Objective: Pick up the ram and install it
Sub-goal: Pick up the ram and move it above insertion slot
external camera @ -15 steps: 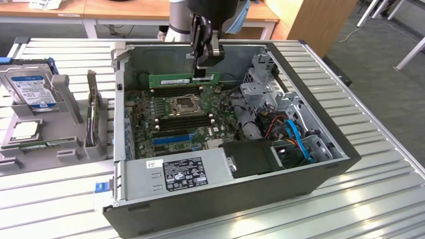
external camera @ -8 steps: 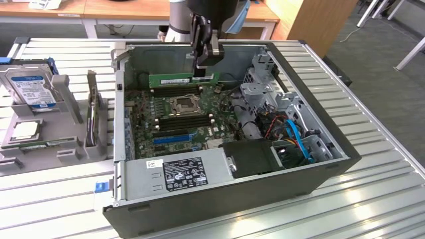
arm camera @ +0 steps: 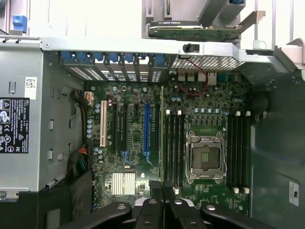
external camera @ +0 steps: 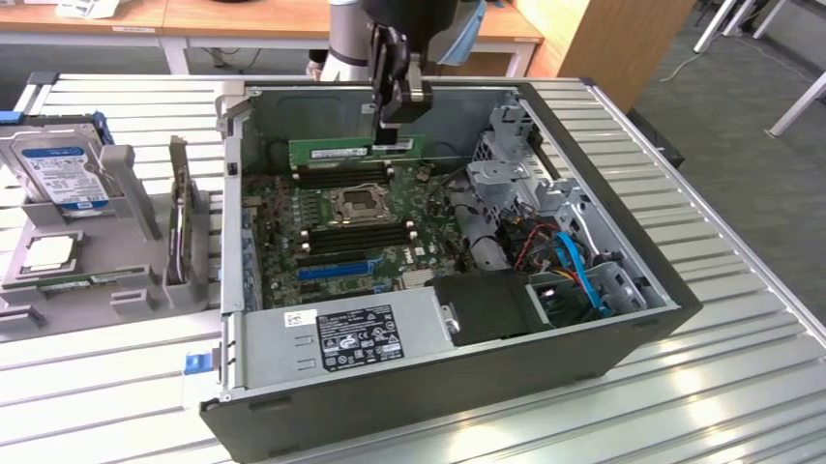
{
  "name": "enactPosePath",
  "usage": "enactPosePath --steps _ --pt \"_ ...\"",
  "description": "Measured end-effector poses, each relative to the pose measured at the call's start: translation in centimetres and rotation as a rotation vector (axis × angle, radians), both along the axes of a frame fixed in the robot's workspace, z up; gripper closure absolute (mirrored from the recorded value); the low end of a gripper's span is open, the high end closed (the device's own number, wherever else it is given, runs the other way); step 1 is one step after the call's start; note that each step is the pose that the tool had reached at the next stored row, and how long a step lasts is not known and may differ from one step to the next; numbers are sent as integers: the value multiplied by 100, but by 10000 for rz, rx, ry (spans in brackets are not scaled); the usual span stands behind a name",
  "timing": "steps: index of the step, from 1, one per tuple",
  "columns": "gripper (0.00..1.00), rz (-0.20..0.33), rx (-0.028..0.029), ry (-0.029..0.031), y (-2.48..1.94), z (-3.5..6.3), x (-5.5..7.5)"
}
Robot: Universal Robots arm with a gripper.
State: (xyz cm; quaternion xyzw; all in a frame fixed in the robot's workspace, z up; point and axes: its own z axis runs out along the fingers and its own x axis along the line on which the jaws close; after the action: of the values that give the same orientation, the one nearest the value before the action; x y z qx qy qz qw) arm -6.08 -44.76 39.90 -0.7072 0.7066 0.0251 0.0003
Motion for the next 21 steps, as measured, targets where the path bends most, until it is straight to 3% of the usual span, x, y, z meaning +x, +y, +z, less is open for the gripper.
enactPosePath --steps 9,21 --pt "88 0 2 -1 62 -3 0" --pt "88 -1 6 0 182 -7 0"
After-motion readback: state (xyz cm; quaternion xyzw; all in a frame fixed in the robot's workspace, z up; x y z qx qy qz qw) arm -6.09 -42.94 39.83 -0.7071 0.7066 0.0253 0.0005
